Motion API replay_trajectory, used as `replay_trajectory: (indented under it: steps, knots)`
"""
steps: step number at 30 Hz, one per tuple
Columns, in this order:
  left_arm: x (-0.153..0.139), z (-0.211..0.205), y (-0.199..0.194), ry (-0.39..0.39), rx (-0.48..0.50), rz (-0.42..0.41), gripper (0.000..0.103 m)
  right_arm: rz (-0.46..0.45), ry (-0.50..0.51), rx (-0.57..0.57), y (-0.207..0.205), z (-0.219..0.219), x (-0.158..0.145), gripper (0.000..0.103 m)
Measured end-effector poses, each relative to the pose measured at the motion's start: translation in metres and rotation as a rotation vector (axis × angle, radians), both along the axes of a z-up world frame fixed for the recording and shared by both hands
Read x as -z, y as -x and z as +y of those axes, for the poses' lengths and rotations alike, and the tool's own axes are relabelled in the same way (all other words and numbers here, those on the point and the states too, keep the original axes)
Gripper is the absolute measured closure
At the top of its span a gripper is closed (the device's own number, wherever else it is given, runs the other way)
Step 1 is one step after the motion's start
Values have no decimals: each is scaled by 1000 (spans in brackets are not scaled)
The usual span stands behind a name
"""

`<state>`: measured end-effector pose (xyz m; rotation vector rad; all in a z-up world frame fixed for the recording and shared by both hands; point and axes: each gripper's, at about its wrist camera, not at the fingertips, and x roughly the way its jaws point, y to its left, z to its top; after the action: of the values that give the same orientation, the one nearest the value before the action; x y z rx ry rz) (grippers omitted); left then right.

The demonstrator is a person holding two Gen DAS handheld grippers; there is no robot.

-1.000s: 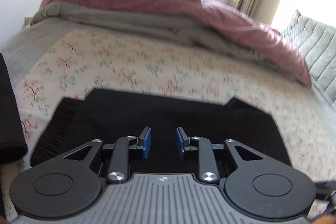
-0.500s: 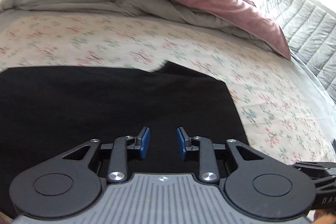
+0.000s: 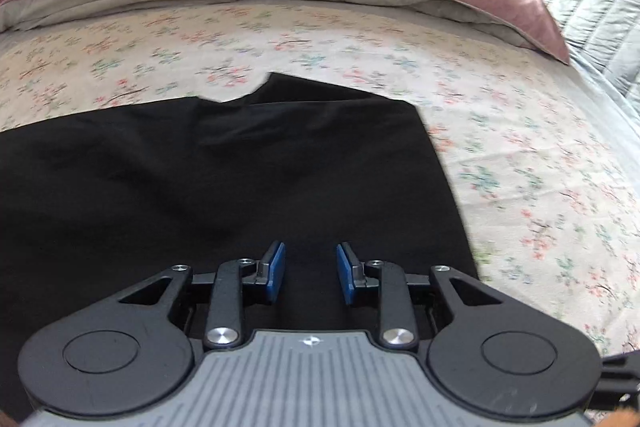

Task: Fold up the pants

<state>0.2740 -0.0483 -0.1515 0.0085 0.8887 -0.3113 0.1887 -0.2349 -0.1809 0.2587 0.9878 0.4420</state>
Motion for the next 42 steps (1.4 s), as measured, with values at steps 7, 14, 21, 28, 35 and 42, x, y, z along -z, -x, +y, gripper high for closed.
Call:
replay_trajectory:
  steps: [7,14,21,28,35,42]
  knots:
    - [2,-24,-8,2,34,-27,65,-20,40,-43,20,1,1,69]
    - [2,-71,-30,35,112,-9,63,2,19,-35,19,-4,3,69]
    - [13,-114,-83,-44,123,37,62,42,-51,52,17,-35,-2,68]
    - [7,-115,-108,-29,95,62,61,82,-95,64,19,-51,4,67]
    - [-2,-107,-85,-43,96,77,55,97,-183,59,20,-60,9,66]
    - [-3,-76,-62,15,39,96,54,126,-258,65,15,-62,22,66]
